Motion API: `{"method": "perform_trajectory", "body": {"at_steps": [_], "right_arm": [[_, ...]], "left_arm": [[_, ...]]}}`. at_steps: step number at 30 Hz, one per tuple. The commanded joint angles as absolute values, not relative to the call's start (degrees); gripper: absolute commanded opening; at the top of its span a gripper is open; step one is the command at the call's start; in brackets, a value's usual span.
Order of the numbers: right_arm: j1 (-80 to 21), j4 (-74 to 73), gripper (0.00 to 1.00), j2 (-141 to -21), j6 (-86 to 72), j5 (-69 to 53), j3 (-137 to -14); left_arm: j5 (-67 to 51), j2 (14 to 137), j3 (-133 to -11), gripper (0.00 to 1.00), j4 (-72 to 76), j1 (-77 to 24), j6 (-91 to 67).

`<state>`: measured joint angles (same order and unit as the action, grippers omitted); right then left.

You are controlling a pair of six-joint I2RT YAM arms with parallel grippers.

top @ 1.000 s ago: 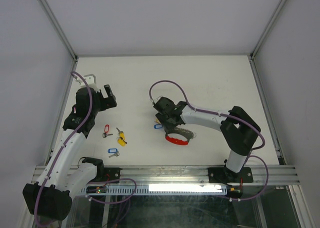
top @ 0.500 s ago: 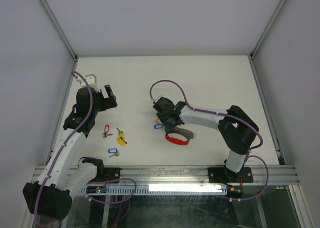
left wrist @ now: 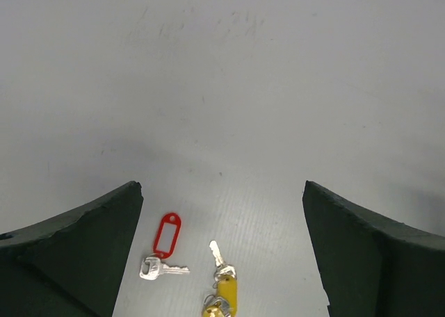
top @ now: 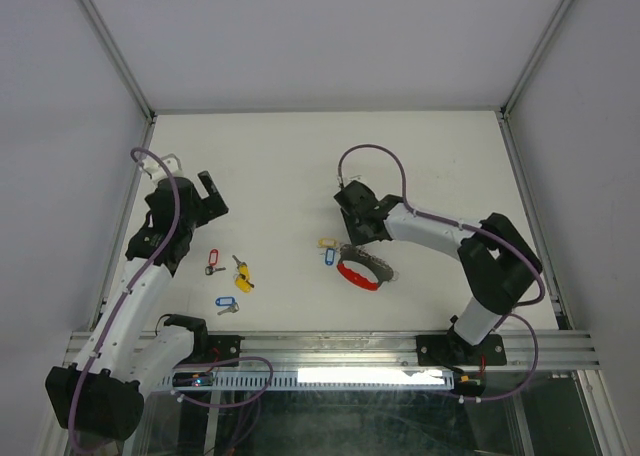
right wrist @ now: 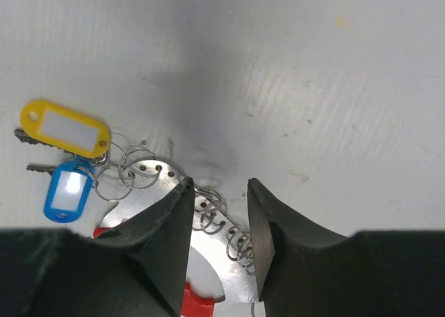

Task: Put the keys on the keyring

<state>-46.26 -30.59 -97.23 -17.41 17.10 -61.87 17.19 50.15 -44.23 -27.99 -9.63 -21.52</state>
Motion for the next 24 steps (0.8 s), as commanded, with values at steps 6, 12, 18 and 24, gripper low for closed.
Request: {"method": "perform_trajectory", "body": {"at_steps": [6, 12, 18, 24], "right_arm": [[-44.3, -22.5, 0.42, -82.8, -19.0, 11.2, -54.2], [-44.3, -22.7, 0.43, -79.8, -19.1, 9.7, -52.3], [-44.3, -22.3, 0.43, -79.1, -19.5, 8.2, -51.4], [-44.3, -22.2, 0.43, -79.1, -19.4, 7.6, -51.2]], "left_arm": [[27.1, 55.5, -44.4, 0.93, -38.9, -9.0, -36.5], [26.2, 63.4, -43.0, 0.84, -39.6, -8.9, -38.7], [28.3, 68.4, -40.6, 0.7, -38.8, -8.7, -44.1], [30.1, 70.1, -39.6, 0.6, -39.0, -8.5, -44.7]]}}
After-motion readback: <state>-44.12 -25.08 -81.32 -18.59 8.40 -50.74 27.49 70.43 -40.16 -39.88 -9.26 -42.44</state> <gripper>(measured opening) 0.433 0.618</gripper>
